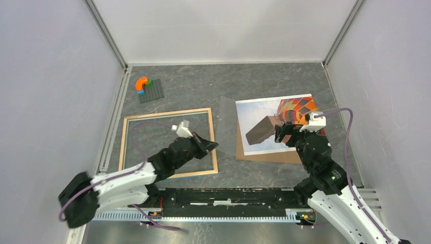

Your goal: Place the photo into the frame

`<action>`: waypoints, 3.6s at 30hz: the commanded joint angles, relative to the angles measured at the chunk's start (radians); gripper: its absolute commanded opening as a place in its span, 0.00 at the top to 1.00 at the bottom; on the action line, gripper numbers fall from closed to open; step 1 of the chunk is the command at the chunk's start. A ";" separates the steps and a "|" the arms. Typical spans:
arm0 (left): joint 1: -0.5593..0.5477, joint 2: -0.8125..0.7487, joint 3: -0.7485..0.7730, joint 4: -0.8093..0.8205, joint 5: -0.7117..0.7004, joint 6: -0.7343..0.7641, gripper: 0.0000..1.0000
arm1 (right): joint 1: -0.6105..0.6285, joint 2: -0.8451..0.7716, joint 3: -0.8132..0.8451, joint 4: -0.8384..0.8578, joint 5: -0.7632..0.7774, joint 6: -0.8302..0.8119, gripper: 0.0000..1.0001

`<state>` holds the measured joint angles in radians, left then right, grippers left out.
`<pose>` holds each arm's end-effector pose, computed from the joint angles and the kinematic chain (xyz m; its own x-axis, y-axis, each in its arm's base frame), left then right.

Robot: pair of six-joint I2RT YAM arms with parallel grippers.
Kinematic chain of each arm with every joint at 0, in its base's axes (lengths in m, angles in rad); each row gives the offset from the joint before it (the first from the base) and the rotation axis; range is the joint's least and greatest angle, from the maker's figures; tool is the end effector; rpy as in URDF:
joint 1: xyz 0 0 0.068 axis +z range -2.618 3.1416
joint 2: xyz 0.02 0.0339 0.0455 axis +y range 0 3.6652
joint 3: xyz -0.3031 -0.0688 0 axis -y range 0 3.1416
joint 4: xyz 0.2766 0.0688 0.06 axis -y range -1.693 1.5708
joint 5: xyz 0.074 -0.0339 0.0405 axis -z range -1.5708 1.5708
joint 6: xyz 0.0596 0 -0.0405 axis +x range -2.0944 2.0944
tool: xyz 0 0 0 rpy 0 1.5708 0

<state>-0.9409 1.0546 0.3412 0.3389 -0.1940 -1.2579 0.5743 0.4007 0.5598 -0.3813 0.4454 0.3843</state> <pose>0.1519 -0.1889 0.1930 -0.7202 -0.5969 -0.3536 0.0065 0.5038 -0.8638 0.1224 0.0486 0.3066 -0.2231 0.2587 -0.9399 -0.0580 0.9589 0.2777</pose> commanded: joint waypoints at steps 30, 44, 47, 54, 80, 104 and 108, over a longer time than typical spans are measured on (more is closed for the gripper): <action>0.179 -0.474 0.468 -1.119 -0.174 0.403 0.00 | -0.301 0.428 -0.251 0.237 -0.813 -0.090 0.02; 0.179 -0.071 0.823 -0.983 0.189 0.661 0.00 | -0.391 0.320 -0.414 0.148 -1.042 -0.002 0.11; 0.179 -0.001 0.891 -0.956 0.267 0.678 0.00 | -0.391 0.265 -0.393 0.073 -0.986 -0.010 0.12; 0.179 0.100 0.955 -0.914 0.338 0.703 0.00 | -0.390 0.217 -0.418 0.005 -0.953 0.005 0.13; 0.179 -0.077 0.744 -0.779 -0.025 0.936 0.00 | -0.358 0.310 -0.486 0.419 -1.128 0.247 0.21; 0.180 -0.102 0.719 -0.759 -0.050 0.937 0.00 | -0.118 0.730 -0.430 1.147 -0.930 0.579 0.19; 0.180 -0.102 0.717 -0.759 -0.050 0.936 0.00 | -0.119 0.791 -0.402 1.138 -0.875 0.547 0.20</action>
<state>-0.7639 0.9615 1.0588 -0.4614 -0.2302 -0.3649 0.4519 1.1580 0.1097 0.6586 -0.5117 0.9367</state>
